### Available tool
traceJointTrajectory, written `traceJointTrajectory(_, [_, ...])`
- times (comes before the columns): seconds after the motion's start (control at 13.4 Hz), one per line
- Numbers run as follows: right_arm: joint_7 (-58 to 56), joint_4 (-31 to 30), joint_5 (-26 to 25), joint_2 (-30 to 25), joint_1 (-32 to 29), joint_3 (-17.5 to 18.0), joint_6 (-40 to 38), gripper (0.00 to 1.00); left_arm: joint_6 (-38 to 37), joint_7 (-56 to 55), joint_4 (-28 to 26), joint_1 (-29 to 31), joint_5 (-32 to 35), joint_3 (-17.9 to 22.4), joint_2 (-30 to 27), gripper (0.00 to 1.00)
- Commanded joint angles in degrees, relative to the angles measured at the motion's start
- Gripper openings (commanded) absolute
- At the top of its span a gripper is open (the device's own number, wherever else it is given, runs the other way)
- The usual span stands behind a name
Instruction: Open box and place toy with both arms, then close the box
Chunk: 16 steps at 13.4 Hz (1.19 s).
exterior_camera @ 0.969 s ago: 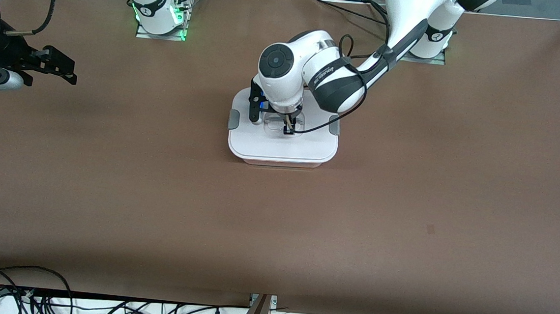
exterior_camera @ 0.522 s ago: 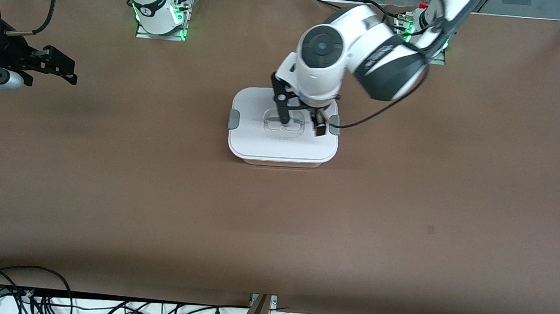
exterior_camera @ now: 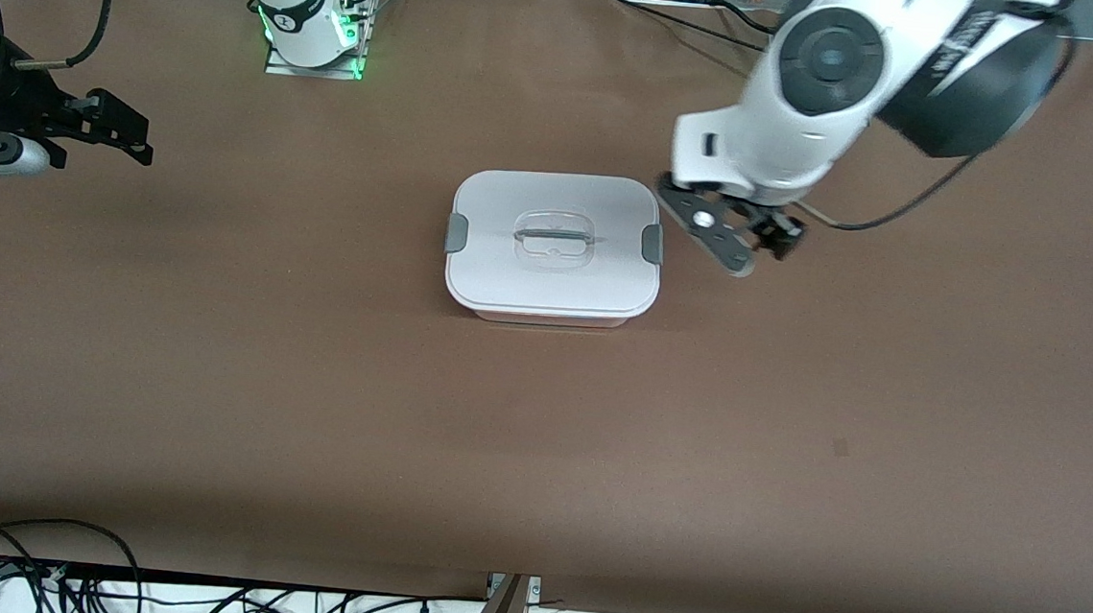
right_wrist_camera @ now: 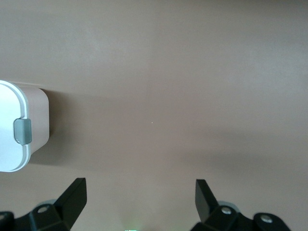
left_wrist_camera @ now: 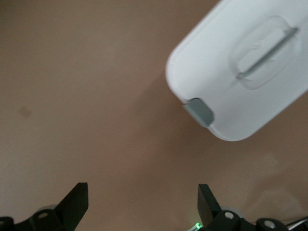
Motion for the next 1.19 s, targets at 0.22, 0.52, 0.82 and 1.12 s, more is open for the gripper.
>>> traceJointTrajectory(0.22, [0.7, 0.8, -0.3, -0.1, 0.2, 0.1, -0.6, 1.00, 7.1, -3.6, -8.2, 4.3, -8.3, 14.8, -9.9, 1.00])
traceJointTrajectory(0.52, [0.8, 0.7, -0.3, -0.1, 0.0, -0.2, -1.2, 1.00, 7.4, -5.7, -10.0, 4.3, -8.4, 21.9, -11.0, 1.00])
traceJointTrajectory(0.82, [0.8, 0.7, -0.4, -0.1, -0.3, -0.4, -1.3, 1.00, 7.8, -5.9, -10.3, 3.6, -13.1, 27.2, -12.2, 1.00])
traceJointTrajectory(1.12, [0.8, 0.7, 0.1, 0.0, -0.3, -0.9, -3.2, 1.00, 7.5, -9.0, -10.3, 3.7, -13.1, 26.0, -13.0, 1.00])
